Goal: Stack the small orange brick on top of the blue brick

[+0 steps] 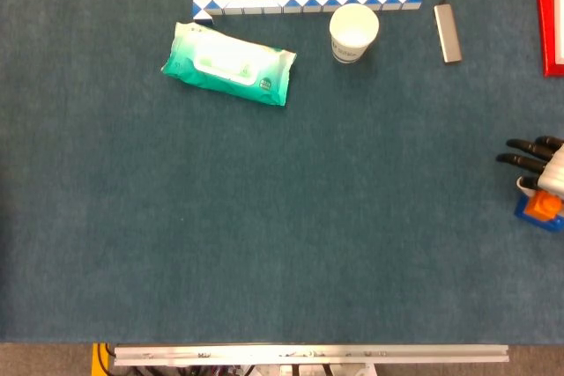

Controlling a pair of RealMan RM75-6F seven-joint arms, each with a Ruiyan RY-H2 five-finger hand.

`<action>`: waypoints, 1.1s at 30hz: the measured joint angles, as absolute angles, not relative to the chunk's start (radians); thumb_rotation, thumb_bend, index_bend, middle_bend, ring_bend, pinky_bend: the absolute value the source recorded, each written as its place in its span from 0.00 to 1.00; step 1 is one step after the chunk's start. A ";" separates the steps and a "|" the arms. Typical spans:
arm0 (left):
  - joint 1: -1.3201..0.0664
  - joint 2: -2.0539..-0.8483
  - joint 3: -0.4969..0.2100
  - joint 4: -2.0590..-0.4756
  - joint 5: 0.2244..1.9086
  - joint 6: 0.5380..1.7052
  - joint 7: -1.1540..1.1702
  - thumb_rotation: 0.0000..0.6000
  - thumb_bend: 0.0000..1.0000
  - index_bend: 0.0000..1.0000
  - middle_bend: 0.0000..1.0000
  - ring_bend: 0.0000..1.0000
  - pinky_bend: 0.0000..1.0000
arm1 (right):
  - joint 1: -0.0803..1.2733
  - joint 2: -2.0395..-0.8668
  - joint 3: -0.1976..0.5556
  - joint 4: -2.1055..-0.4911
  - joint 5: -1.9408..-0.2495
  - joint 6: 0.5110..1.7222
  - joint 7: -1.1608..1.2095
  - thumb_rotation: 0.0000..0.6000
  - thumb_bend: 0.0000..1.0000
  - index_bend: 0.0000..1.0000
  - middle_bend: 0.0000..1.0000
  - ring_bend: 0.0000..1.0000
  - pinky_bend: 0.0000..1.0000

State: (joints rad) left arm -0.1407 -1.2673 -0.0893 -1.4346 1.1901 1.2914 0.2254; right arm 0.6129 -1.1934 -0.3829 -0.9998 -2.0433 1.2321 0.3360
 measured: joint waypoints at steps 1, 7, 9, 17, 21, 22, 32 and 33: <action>-0.141 -1.267 -0.089 -1.435 1.190 1.291 0.226 1.00 0.16 0.46 0.49 0.38 0.46 | 0.612 -1.194 -0.383 -0.999 -2.042 1.230 0.336 1.00 0.26 0.51 0.12 0.04 0.22; -0.141 -1.266 -0.088 -1.437 1.192 1.292 0.225 1.00 0.16 0.46 0.49 0.38 0.46 | 0.606 -1.198 -0.386 -0.997 -2.032 1.219 0.333 1.00 0.26 0.51 0.12 0.04 0.22; -0.141 -1.266 -0.088 -1.437 1.192 1.292 0.225 1.00 0.16 0.46 0.49 0.38 0.46 | 0.604 -1.200 -0.386 -0.995 -2.029 1.214 0.332 1.00 0.26 0.51 0.12 0.04 0.22; -0.142 -1.267 -0.088 -1.437 1.193 1.292 0.226 1.00 0.16 0.46 0.49 0.38 0.46 | 0.600 -1.204 -0.386 -0.993 -2.021 1.211 0.333 1.00 0.26 0.51 0.12 0.04 0.22; -0.142 -1.267 -0.088 -1.438 1.193 1.293 0.226 1.00 0.16 0.46 0.49 0.38 0.46 | 0.599 -1.199 -0.384 -0.998 -2.018 1.212 0.327 1.00 0.26 0.46 0.12 0.04 0.22; -0.142 -1.267 -0.088 -1.438 1.193 1.293 0.226 1.00 0.16 0.46 0.49 0.38 0.46 | 0.599 -1.198 -0.384 -1.000 -2.017 1.211 0.325 1.00 0.26 0.42 0.12 0.04 0.22; -0.144 -1.263 -0.087 -1.445 1.200 1.294 0.225 1.00 0.16 0.46 0.49 0.38 0.46 | 0.594 -1.171 -0.372 -1.046 -2.001 1.212 0.281 1.00 0.14 0.02 0.12 0.04 0.22; -0.144 -1.263 -0.087 -1.446 1.201 1.294 0.224 1.00 0.16 0.46 0.49 0.38 0.46 | 0.592 -1.167 -0.369 -1.055 -1.997 1.213 0.274 1.00 0.13 0.01 0.12 0.04 0.22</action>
State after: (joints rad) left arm -0.1440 -1.2626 -0.0870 -1.4456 1.2007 1.2938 0.2243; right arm 0.5920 -1.1667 -0.3687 -1.0553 -1.9975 1.2133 0.2742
